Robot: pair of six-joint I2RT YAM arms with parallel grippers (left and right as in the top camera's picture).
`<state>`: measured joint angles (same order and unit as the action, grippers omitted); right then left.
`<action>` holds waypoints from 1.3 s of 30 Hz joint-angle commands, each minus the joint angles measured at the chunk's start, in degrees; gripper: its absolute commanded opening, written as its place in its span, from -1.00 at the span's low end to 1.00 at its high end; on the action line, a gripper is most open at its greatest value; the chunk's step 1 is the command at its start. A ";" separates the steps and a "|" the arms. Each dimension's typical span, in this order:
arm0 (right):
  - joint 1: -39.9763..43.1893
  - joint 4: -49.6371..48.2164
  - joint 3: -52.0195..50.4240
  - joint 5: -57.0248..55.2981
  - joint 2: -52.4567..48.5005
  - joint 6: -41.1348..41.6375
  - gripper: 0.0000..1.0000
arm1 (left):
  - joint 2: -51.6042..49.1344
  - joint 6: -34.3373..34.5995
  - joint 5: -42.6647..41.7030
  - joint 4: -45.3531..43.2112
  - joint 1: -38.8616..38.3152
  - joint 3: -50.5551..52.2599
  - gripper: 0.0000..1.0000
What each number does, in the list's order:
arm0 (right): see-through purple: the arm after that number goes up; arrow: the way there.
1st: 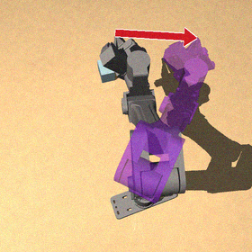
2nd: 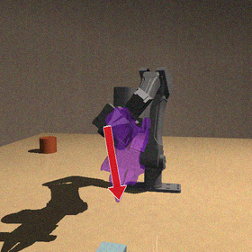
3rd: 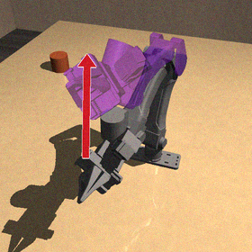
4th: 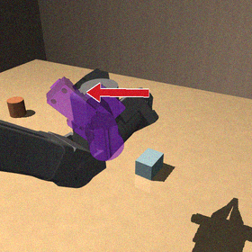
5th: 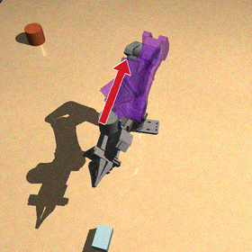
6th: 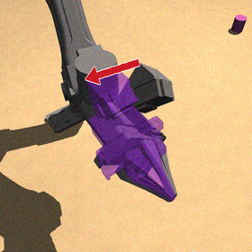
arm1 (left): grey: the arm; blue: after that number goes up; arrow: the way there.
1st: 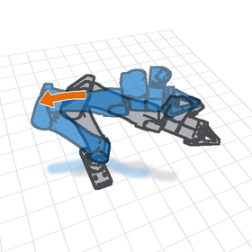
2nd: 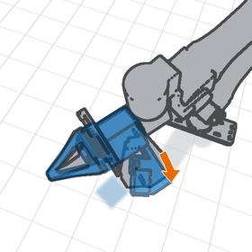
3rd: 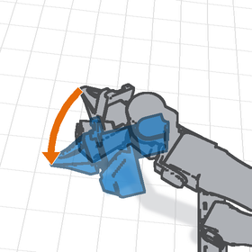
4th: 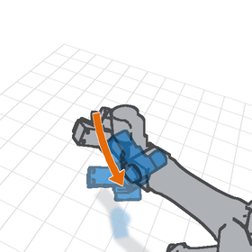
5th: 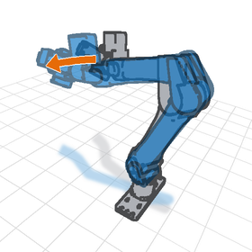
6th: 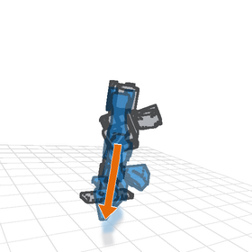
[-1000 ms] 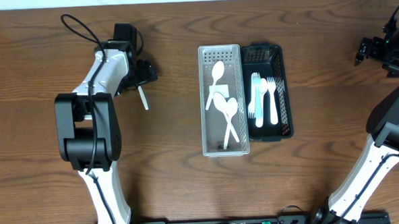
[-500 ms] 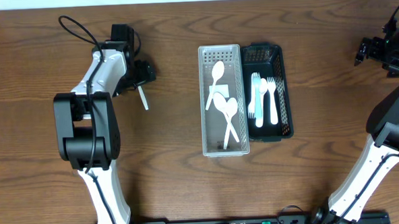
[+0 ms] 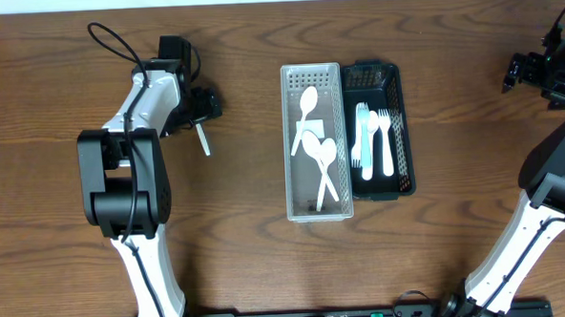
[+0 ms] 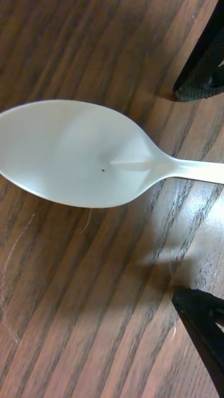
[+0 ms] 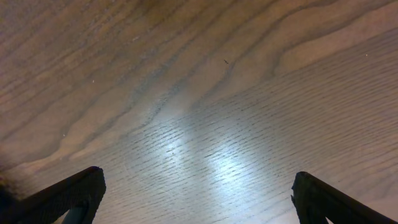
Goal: Pack container
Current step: 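Move the left gripper to the last white spoon and grasp it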
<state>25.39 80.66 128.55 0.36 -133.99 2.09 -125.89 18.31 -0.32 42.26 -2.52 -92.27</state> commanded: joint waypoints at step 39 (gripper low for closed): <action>0.11 -0.13 -0.02 -0.11 0.48 -0.22 0.98 | 2.75 -0.92 -0.24 0.50 -0.09 -0.81 -0.88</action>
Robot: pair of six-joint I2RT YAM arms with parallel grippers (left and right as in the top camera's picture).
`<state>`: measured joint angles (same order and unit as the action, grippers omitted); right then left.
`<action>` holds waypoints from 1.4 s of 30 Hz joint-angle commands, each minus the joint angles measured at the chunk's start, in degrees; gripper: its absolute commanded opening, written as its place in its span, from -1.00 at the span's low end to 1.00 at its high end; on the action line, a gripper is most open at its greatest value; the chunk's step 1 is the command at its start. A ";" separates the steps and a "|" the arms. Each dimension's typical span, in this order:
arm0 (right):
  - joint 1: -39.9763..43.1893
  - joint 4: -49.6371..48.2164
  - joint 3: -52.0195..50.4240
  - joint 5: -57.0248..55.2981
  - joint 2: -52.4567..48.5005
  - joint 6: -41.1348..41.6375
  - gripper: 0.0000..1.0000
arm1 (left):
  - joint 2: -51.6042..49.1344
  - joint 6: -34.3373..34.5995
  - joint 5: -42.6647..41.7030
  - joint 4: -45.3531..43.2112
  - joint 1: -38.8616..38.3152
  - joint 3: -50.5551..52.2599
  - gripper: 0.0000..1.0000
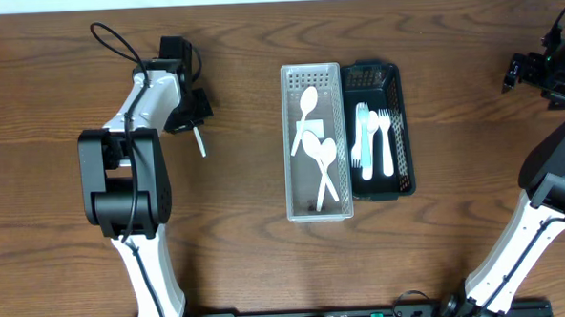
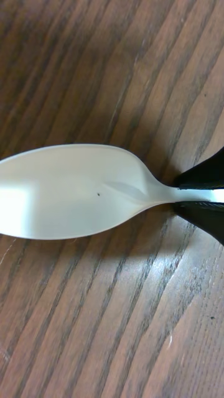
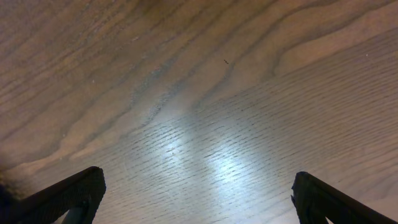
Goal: Pack container
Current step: 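Move the left gripper to the last white spoon and grasp it, then carry the spoon into the white basket and release it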
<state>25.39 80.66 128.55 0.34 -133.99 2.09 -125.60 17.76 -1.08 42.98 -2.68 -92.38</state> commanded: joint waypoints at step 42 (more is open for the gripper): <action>0.11 -0.13 -0.02 -0.09 0.48 -0.22 0.98 | 25.09 4.37 -7.06 0.24 -27.02 -0.39 0.96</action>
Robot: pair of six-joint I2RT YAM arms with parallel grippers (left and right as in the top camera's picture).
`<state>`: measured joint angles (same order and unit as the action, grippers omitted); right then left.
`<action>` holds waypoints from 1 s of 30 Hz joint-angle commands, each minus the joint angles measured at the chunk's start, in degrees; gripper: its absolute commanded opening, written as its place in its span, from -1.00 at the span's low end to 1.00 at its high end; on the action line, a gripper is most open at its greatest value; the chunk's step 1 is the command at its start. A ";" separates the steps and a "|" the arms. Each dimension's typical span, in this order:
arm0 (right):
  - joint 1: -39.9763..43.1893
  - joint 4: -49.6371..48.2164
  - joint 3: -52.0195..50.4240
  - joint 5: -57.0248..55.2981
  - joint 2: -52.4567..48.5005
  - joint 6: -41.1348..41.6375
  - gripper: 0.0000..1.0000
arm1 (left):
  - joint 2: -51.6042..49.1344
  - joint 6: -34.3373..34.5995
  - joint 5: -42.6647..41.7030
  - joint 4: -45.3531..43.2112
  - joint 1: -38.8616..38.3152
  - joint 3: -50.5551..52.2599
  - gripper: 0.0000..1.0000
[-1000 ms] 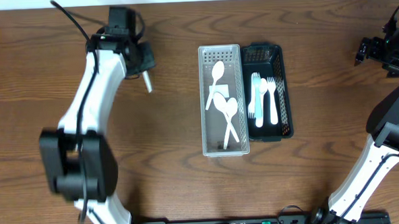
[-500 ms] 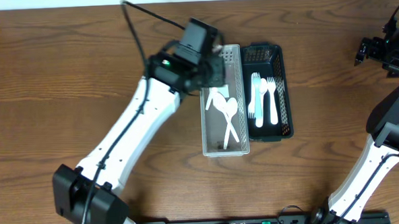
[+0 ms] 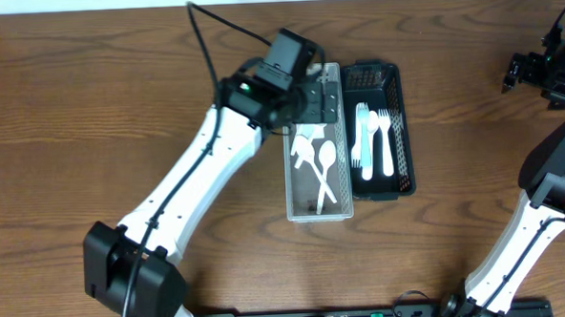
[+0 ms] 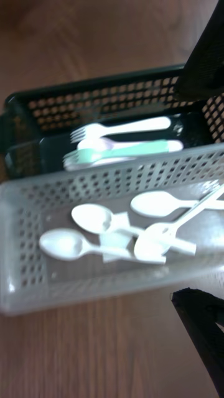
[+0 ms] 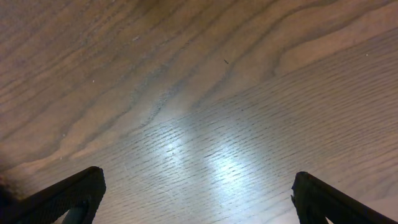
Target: Pack container
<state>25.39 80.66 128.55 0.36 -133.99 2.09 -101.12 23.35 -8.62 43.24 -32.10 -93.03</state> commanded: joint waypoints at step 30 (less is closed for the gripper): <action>0.11 -0.13 -0.02 -0.11 0.48 -0.22 0.99 | 49.44 -2.01 9.11 33.92 3.76 0.28 0.96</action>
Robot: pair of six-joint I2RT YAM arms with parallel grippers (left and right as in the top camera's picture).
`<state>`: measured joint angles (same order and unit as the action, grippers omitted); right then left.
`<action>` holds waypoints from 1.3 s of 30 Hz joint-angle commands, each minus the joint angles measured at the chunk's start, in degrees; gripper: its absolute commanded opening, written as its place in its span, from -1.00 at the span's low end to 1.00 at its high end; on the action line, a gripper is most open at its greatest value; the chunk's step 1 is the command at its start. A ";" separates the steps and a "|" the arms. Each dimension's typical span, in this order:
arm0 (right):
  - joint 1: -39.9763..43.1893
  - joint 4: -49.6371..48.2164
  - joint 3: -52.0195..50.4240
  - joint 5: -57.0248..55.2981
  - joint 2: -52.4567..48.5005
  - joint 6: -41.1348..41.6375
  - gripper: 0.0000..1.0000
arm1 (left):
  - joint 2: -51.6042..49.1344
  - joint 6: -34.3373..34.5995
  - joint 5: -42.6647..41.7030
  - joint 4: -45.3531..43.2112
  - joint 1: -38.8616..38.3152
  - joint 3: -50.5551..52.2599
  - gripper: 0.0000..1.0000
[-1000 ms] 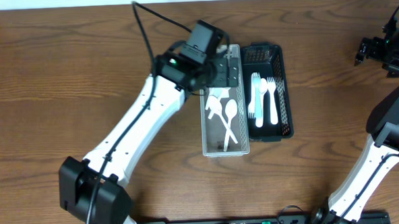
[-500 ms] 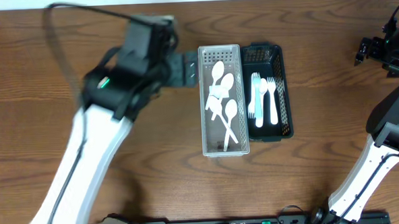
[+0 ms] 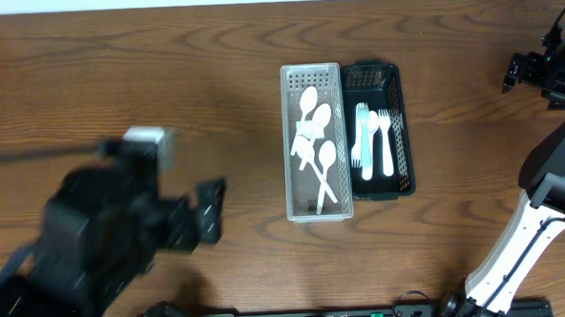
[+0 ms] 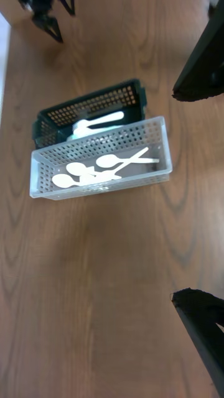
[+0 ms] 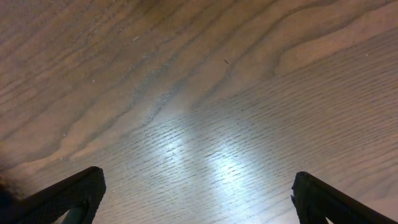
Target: Pack container
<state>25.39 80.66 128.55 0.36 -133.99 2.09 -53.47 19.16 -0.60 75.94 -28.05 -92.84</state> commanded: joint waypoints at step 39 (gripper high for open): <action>0.11 -0.13 -0.02 -0.11 0.48 -0.22 0.99 | 25.62 -34.97 -18.56 -39.23 17.97 43.21 0.96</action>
<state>25.39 80.64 128.55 0.34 -133.99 2.09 -32.32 -9.45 -11.94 40.18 -13.06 -57.10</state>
